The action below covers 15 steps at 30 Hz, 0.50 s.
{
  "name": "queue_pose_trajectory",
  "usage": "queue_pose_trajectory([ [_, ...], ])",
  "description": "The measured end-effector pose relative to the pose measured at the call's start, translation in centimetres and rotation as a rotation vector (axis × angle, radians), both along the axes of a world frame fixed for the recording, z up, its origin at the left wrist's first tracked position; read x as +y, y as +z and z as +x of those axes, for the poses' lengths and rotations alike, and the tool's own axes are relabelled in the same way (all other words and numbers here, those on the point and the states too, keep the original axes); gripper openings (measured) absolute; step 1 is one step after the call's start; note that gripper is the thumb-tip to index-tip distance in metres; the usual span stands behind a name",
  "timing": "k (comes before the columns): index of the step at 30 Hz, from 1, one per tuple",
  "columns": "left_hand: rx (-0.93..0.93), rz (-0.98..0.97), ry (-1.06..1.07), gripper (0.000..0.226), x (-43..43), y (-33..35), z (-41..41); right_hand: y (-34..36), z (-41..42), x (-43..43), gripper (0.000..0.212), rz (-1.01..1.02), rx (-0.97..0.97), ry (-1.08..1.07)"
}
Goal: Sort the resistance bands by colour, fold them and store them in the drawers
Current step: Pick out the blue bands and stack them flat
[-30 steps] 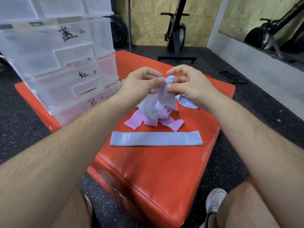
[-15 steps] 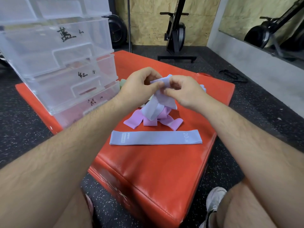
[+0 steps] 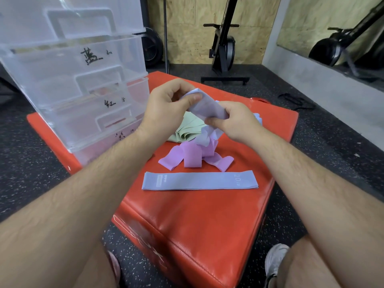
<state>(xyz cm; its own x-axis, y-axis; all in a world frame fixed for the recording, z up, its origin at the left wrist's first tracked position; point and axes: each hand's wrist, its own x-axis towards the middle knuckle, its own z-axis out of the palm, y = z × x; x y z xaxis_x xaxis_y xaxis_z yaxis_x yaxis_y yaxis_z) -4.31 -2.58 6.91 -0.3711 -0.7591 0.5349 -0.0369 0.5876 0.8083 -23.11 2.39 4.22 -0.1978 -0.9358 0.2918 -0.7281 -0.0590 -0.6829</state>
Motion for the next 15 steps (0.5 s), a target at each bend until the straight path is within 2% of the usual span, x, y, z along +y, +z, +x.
queue_pose_trajectory([
  [6,0.211,0.151,0.049,0.005,-1.0,0.9,1.1,0.1,-2.2,0.6,0.023,0.046,0.136,-0.114],
  [9,0.228,0.214,0.098,0.005,-1.9,0.7,1.9,-0.2,-4.1,1.1,0.024,0.162,0.154,-0.098],
  [11,0.214,0.254,0.13,0.011,-2.5,0.2,2.3,-0.4,-5.5,1.5,0.036,0.259,0.131,-0.059],
  [13,0.207,0.289,0.175,0.014,-3.1,0.0,2.8,-0.3,-6.4,2.1,0.059,0.318,0.126,-0.053],
  [15,0.239,0.333,0.203,0.007,-3.7,-0.1,3.5,0.0,-6.8,2.9,0.064,0.314,0.171,-0.104],
])
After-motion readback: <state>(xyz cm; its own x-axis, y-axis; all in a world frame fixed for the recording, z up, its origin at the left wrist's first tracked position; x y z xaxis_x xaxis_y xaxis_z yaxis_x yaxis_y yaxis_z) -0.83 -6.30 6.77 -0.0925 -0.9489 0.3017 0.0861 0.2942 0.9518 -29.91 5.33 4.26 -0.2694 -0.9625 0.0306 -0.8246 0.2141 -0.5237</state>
